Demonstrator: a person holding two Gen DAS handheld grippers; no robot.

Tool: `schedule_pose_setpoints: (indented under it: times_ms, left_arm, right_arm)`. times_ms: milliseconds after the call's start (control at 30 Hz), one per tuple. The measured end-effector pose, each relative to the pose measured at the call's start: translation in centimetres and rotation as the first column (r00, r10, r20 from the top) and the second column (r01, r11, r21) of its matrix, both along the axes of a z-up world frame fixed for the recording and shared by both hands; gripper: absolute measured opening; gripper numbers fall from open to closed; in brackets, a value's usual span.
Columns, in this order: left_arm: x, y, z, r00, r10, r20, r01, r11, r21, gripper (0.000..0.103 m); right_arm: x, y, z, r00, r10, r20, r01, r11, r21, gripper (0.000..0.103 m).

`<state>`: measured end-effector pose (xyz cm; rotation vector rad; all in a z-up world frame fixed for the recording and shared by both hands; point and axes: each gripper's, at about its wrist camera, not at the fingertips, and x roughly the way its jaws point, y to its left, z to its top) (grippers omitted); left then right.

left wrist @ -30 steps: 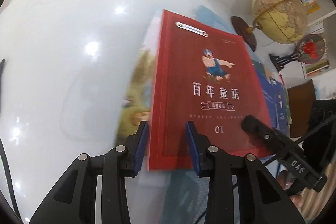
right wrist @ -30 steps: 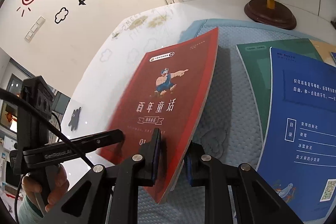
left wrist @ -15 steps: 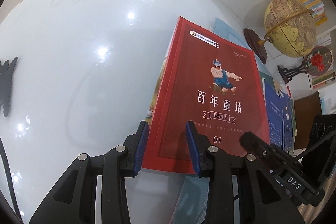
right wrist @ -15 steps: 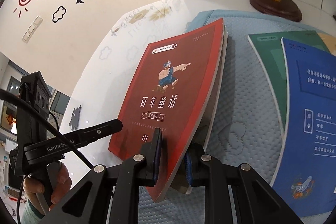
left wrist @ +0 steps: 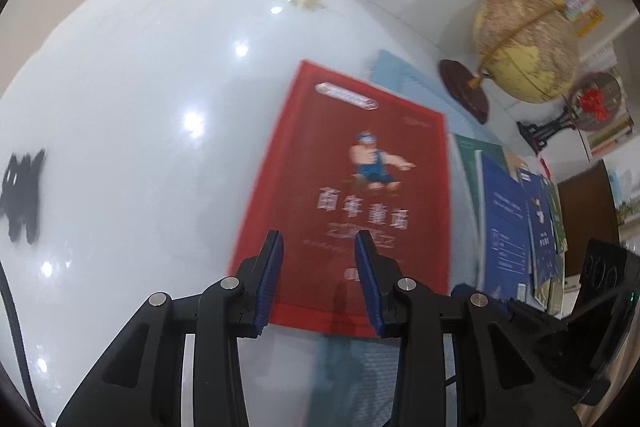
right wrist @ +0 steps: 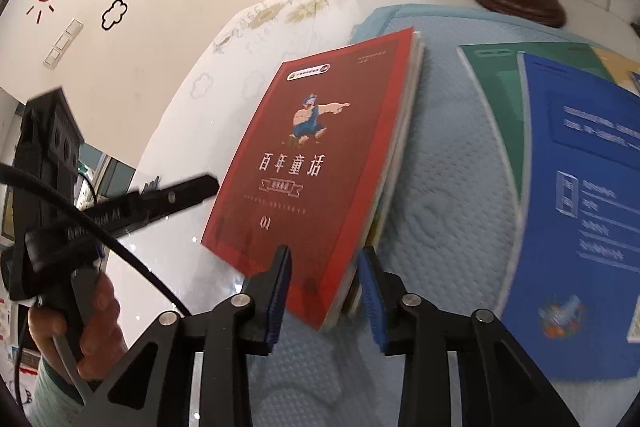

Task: Organize books

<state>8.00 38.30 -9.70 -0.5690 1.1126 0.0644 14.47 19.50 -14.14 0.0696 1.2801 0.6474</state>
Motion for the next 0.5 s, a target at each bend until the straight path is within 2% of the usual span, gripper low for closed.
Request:
schedule_pose_setpoints:
  times_ms: [33,100,200,300,500]
  left_arm:
    - [0.3,-0.6,0.4,1.0,-0.014,0.009,0.014,1.0,-0.002,0.034]
    - [0.7,-1.7,1.2,0.999,-0.041,0.028,0.041,0.999,-0.005,0.035]
    - [1.7,-4.3,2.1,0.994,-0.097,0.052,0.097,0.995,-0.002,0.035]
    - [2.6,-7.7,2.6,0.984,-0.166,0.068,0.168,0.985,-0.033,0.035]
    - [2.5,-16.1,4.3,0.963,-0.252,0.097,0.261,0.962,-0.086,0.035]
  right_arm:
    - [-0.2,-0.6,0.3,1.0,-0.008,0.004,0.008,1.0,0.001,0.045]
    - [-1.1,-2.6,1.3,0.999,-0.042,0.033,0.042,0.999,0.003,0.052]
    - [-2.3,-5.3,2.8,0.993,-0.078,0.086,0.08,0.997,-0.015,0.052]
    - [-3.3,-9.1,4.1,0.98,-0.151,0.132,0.159,0.986,-0.051,0.052]
    - [-4.3,-18.4,5.0,0.939,-0.321,0.121,0.324,0.946,-0.007,0.052]
